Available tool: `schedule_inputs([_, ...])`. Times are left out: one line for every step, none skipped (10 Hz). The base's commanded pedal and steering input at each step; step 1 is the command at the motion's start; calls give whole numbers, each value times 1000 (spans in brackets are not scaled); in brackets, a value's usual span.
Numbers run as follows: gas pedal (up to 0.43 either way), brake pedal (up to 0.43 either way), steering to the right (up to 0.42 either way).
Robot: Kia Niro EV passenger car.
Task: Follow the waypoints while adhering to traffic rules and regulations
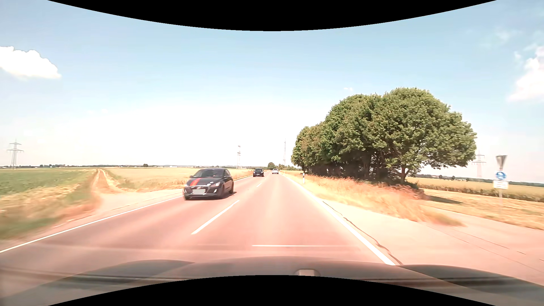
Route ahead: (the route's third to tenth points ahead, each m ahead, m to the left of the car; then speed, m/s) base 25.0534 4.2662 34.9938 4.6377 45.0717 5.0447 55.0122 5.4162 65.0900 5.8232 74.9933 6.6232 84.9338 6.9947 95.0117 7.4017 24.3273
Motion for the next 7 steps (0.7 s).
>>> schedule_inputs([248, 0, -6])
schedule_inputs([248, 0, -5])
schedule_inputs([248, 0, -5])
schedule_inputs([248, 0, -6])
schedule_inputs([248, 0, -5])
schedule_inputs([248, 0, -5])
schedule_inputs([260, 0, -6])
